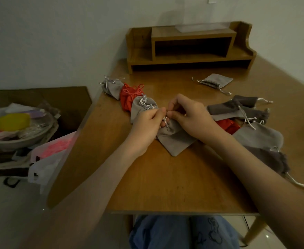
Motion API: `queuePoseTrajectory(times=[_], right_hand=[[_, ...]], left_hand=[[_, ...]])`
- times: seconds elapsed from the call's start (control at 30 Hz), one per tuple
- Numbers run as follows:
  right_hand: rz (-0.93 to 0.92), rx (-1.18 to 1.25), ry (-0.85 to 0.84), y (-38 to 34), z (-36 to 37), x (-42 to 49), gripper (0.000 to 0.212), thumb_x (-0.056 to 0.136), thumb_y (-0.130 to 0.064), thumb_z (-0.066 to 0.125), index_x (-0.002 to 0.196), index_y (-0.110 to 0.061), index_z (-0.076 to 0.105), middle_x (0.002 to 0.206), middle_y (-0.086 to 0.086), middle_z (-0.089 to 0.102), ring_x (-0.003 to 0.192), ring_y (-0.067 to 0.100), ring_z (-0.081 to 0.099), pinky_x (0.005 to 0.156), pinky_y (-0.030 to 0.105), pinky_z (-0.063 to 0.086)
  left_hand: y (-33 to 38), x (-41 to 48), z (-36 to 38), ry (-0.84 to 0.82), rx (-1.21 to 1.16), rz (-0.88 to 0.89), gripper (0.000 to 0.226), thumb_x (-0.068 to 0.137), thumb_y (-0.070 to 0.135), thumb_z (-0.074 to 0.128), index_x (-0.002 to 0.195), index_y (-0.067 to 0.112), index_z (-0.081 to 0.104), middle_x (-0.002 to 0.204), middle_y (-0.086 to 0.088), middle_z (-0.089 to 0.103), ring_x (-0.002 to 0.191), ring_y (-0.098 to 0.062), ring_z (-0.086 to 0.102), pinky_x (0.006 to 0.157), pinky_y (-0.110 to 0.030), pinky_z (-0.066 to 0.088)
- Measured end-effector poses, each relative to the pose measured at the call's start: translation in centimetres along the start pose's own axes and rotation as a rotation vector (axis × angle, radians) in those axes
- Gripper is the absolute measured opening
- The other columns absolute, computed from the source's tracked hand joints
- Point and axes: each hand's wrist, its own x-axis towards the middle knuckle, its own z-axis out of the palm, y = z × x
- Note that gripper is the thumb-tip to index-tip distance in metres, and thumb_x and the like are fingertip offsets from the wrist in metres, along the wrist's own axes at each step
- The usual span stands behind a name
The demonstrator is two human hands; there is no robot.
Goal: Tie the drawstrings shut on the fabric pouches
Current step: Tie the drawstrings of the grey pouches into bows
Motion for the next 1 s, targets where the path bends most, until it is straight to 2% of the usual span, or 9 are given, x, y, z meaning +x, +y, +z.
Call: queuePoseTrajectory(times=[0.1, 0.23, 0.3, 0.4, 0.6, 0.7, 0.87, 1.0], right_hand=[[-0.021, -0.033, 0.003, 0.10, 0.01, 0.03, 0.006, 0.089, -0.006, 0.061, 0.093, -0.008, 0.057, 0.083, -0.003, 0.059, 0.076, 0.003, 0.054, 0.069, 0.016, 0.042], [0.015, -0.011, 0.016, 0.33, 0.11, 0.08, 0.013, 0.089, -0.004, 0.060, 0.101, -0.006, 0.056, 0.081, -0.008, 0.057, 0.076, 0.000, 0.055, 0.070, 0.011, 0.042], [0.033, -0.009, 0.013, 0.38, 0.09, 0.17, 0.016, 0.089, -0.004, 0.060, 0.105, -0.007, 0.058, 0.081, -0.008, 0.059, 0.077, 0.000, 0.056, 0.072, 0.012, 0.043], [0.049, 0.009, 0.023, 0.33, -0.04, 0.18, 0.011, 0.089, -0.004, 0.060, 0.099, -0.007, 0.061, 0.081, -0.009, 0.061, 0.077, -0.004, 0.056, 0.073, 0.011, 0.044], [-0.093, -0.048, 0.088, 0.33, -0.08, -0.07, 0.003, 0.088, -0.005, 0.062, 0.089, -0.005, 0.060, 0.085, 0.004, 0.064, 0.077, 0.009, 0.057, 0.068, 0.023, 0.048], [-0.125, -0.052, 0.089, 0.29, -0.14, 0.00, 0.003, 0.088, -0.006, 0.062, 0.089, -0.005, 0.059, 0.084, 0.001, 0.062, 0.075, 0.005, 0.055, 0.067, 0.019, 0.046], [0.047, 0.115, 0.056, -0.16, -0.33, 0.02, 0.017, 0.089, -0.007, 0.063, 0.099, -0.009, 0.050, 0.080, -0.009, 0.057, 0.073, -0.007, 0.057, 0.067, 0.011, 0.045], [0.146, 0.168, 0.033, -0.54, -0.43, 0.07, 0.013, 0.090, -0.010, 0.062, 0.096, -0.013, 0.051, 0.078, -0.005, 0.058, 0.070, 0.007, 0.055, 0.063, 0.019, 0.043]], left_hand=[[0.17, 0.07, -0.05, -0.037, -0.071, -0.040, 0.036, 0.100, 0.020, 0.047, 0.067, 0.017, 0.060, 0.050, 0.015, 0.050, 0.051, 0.004, 0.047, 0.054, -0.011, 0.040], [0.33, 0.22, -0.01, -0.034, -0.149, -0.060, 0.024, 0.097, 0.014, 0.052, 0.080, 0.017, 0.067, 0.053, 0.016, 0.056, 0.054, 0.005, 0.049, 0.055, -0.009, 0.041], [0.30, 0.18, -0.01, -0.024, -0.141, -0.034, 0.022, 0.097, 0.013, 0.053, 0.082, 0.018, 0.068, 0.055, 0.016, 0.058, 0.055, 0.005, 0.051, 0.057, -0.010, 0.042], [0.30, 0.15, -0.02, -0.021, -0.122, -0.016, 0.022, 0.097, 0.014, 0.053, 0.081, 0.017, 0.069, 0.055, 0.016, 0.058, 0.056, 0.004, 0.050, 0.057, -0.010, 0.042], [0.10, 0.46, -0.19, -0.026, -0.210, -0.101, 0.027, 0.098, 0.019, 0.052, 0.077, 0.013, 0.068, 0.060, 0.009, 0.058, 0.063, -0.006, 0.050, 0.062, -0.018, 0.042], [0.32, 0.54, -0.24, -0.042, -0.286, -0.149, 0.024, 0.097, 0.017, 0.053, 0.078, 0.013, 0.067, 0.062, 0.007, 0.058, 0.063, -0.005, 0.050, 0.065, -0.019, 0.043], [0.99, 0.32, -0.32, -0.040, -0.361, -0.148, 0.016, 0.096, 0.012, 0.053, 0.089, 0.013, 0.068, 0.072, 0.000, 0.056, 0.064, -0.005, 0.050, 0.061, -0.014, 0.048], [0.83, 0.43, -0.40, -0.024, -0.339, -0.107, 0.017, 0.096, 0.014, 0.054, 0.087, 0.014, 0.069, 0.069, 0.003, 0.056, 0.065, -0.007, 0.049, 0.065, -0.018, 0.046]])
